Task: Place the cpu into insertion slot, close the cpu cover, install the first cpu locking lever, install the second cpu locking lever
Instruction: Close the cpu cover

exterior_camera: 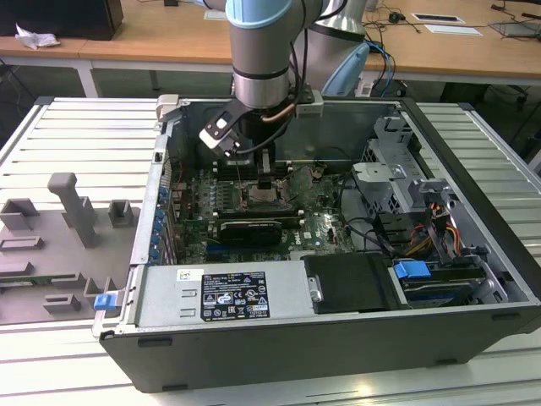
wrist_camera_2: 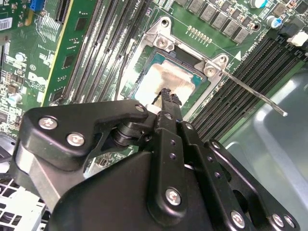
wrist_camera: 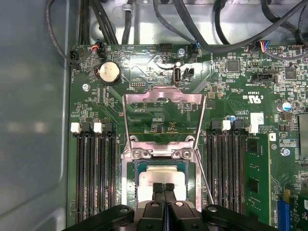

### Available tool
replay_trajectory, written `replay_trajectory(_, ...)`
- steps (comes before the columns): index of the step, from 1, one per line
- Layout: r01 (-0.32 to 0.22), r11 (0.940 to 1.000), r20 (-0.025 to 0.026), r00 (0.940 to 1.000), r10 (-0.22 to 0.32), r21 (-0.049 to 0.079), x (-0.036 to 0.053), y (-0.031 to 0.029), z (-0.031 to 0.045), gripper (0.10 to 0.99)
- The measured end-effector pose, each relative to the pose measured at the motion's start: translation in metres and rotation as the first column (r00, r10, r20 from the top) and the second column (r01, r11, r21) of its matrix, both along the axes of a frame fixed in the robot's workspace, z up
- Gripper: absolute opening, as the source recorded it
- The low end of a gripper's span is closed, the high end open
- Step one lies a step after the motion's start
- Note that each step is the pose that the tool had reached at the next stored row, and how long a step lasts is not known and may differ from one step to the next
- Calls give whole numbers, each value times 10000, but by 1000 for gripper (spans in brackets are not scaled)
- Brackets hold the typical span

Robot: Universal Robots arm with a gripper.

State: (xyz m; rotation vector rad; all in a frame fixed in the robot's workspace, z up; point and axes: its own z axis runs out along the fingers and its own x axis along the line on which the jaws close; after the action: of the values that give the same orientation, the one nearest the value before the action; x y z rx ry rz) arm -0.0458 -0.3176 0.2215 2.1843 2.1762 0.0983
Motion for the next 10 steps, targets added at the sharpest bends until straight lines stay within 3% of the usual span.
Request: replay_trajectory(10, -1, 10000, 2, 10000, 1, 4, 0, 1, 39, 106)
